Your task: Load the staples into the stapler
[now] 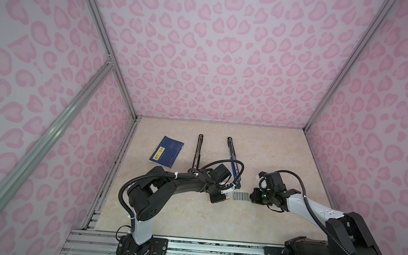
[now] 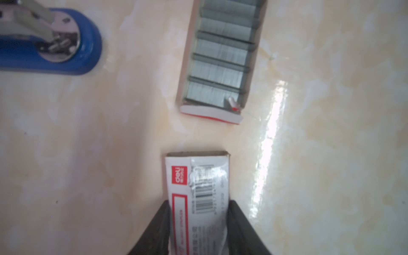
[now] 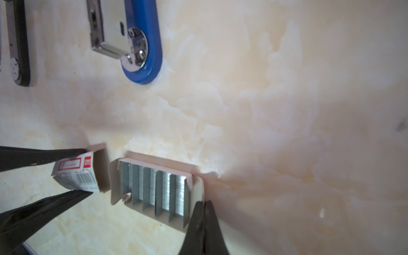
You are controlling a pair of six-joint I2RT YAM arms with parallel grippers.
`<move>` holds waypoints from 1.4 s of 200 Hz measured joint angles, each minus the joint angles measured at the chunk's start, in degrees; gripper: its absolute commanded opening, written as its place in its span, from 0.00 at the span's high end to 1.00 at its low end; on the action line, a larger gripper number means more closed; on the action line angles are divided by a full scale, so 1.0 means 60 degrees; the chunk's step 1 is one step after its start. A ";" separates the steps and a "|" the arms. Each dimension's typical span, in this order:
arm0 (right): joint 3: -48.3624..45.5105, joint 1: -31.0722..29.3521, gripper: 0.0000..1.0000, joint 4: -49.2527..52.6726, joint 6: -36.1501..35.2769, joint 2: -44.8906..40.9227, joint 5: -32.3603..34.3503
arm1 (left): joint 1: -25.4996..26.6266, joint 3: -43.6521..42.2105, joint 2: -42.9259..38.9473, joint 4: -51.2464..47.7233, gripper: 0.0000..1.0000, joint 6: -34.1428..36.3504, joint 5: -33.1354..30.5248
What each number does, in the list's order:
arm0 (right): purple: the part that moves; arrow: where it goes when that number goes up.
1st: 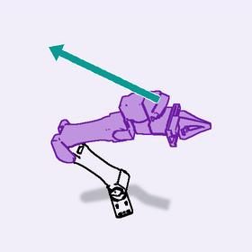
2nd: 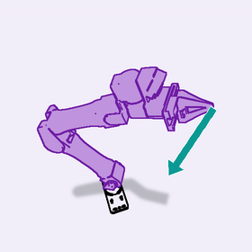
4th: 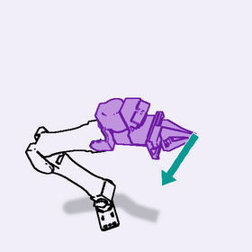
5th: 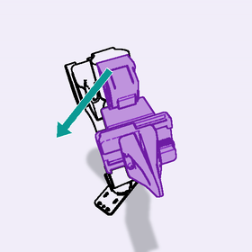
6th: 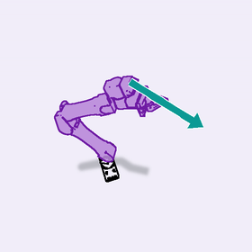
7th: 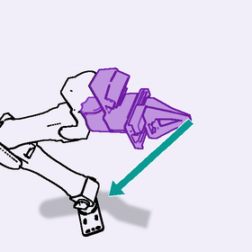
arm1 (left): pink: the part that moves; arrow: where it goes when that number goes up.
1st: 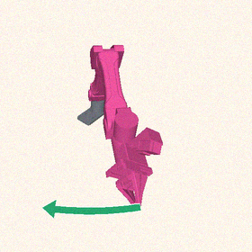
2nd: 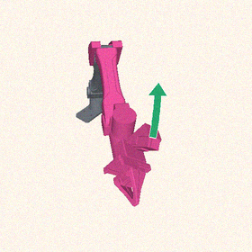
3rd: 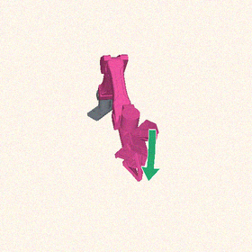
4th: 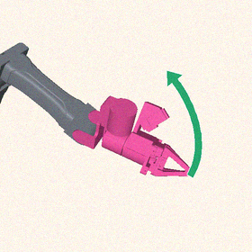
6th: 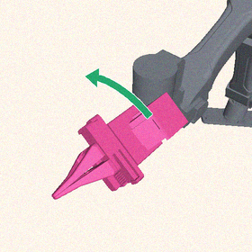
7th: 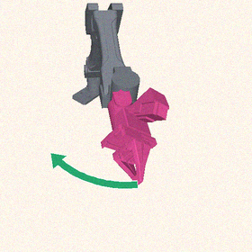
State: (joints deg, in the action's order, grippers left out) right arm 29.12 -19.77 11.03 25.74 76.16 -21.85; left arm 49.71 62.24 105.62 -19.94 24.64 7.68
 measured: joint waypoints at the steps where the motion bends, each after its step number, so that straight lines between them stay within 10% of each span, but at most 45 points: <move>1: 0.0000 0.0000 1.00 0.0000 0.0000 0.0000 -0.0004 | -0.0011 -0.0004 -0.0015 -0.0025 0.56 -0.0047 -0.0036; 172: 0.1042 -0.2535 1.00 -0.1963 0.1333 0.1931 -0.0364 | -0.0211 -0.2116 -0.2524 -0.2240 0.47 -0.8437 -0.3920; 239: 0.0841 -0.2659 0.70 -0.1712 0.1519 0.1421 -0.0171 | -0.0215 -0.1759 -0.3242 -0.2743 0.38 -1.0255 -0.5023; 280: 0.0685 -0.2426 0.70 -0.1231 0.1290 0.0576 0.0004 | -0.0189 -0.1206 -0.3486 -0.2856 0.45 -1.1038 -0.4313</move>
State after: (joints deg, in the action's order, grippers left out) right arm 33.23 -34.33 3.64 33.47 79.61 -21.82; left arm 48.58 55.00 84.71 -37.08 -41.58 -18.20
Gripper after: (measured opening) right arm 0.319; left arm 0.601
